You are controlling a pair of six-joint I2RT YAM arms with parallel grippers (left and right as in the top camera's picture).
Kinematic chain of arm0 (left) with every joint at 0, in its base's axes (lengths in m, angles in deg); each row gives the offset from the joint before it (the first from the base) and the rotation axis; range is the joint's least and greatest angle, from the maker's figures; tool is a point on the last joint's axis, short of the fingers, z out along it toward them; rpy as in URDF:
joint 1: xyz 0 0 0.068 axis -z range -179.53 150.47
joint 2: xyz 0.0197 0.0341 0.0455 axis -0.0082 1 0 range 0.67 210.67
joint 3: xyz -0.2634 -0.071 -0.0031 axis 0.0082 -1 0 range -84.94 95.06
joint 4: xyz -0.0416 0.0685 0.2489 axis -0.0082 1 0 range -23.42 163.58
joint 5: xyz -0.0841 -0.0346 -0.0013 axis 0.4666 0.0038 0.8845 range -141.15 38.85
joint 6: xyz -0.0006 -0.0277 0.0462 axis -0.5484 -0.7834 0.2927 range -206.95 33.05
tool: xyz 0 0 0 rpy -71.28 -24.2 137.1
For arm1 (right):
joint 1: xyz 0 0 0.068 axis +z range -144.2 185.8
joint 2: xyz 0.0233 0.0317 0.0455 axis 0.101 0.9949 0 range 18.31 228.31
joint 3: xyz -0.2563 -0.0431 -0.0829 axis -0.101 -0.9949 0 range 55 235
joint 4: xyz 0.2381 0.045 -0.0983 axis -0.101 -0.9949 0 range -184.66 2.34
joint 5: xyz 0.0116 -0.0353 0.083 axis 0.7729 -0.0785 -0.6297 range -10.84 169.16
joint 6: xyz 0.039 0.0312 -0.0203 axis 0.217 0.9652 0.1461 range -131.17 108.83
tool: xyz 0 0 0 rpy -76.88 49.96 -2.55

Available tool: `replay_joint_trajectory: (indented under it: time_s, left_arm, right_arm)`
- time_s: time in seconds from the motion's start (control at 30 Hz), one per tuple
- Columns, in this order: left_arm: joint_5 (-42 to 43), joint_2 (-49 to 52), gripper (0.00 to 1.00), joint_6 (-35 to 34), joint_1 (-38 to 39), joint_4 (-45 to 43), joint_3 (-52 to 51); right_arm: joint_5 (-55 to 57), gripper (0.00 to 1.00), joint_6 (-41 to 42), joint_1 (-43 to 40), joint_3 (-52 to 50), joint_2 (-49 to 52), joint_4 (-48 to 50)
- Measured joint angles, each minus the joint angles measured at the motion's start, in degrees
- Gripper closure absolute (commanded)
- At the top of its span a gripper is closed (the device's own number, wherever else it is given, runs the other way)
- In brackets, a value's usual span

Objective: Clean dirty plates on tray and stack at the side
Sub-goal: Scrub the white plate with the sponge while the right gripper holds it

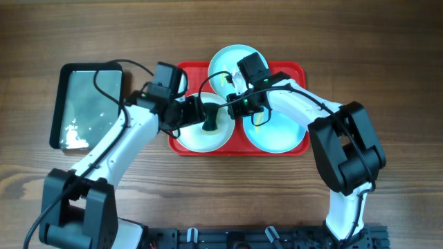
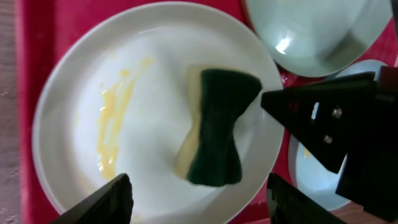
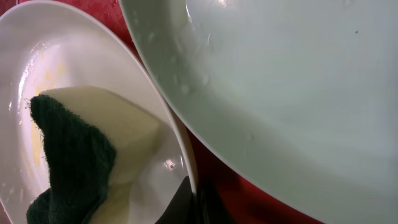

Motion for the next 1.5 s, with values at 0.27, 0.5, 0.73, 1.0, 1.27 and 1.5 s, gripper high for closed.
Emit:
replay_joint_trajectory:
  time_s: [0.27, 0.5, 0.73, 1.0, 1.27, 1.5]
  left_arm:
    - [1.0, 2.9, 0.37, -0.9, 4.6, -11.3, -3.1]
    - [1.0, 9.3, 0.62, -1.2, 5.4, -15.0, -3.2]
    - [-3.3, 9.7, 0.96, -1.5, 5.4, -16.0, -3.2]
    - [-5.3, 9.7, 0.94, -1.4, 5.6, -15.3, -3.2]
    - [-16.2, 9.7, 0.96, -1.4, 6.4, -8.4, -2.6]
    - [-34.8, 9.6, 0.96, -1.4, 6.6, -5.8, -2.6]
  right_arm:
    - [-0.2, 0.96, 0.0, 0.0, -0.1, 0.0, 0.1]
    - [-0.2, 0.96, 0.0, 0.0, -0.1, 0.0, 0.1]
    - [-0.2, 0.96, 0.0, 0.0, -0.1, 0.0, 0.1]
    - [-0.2, 0.96, 0.0, 0.0, -0.1, 0.0, 0.1]
    - [-0.4, 0.96, 0.0, 0.0, -0.1, 0.0, -0.1]
    - [-0.4, 0.96, 0.0, 0.0, -0.1, 0.0, -0.1]
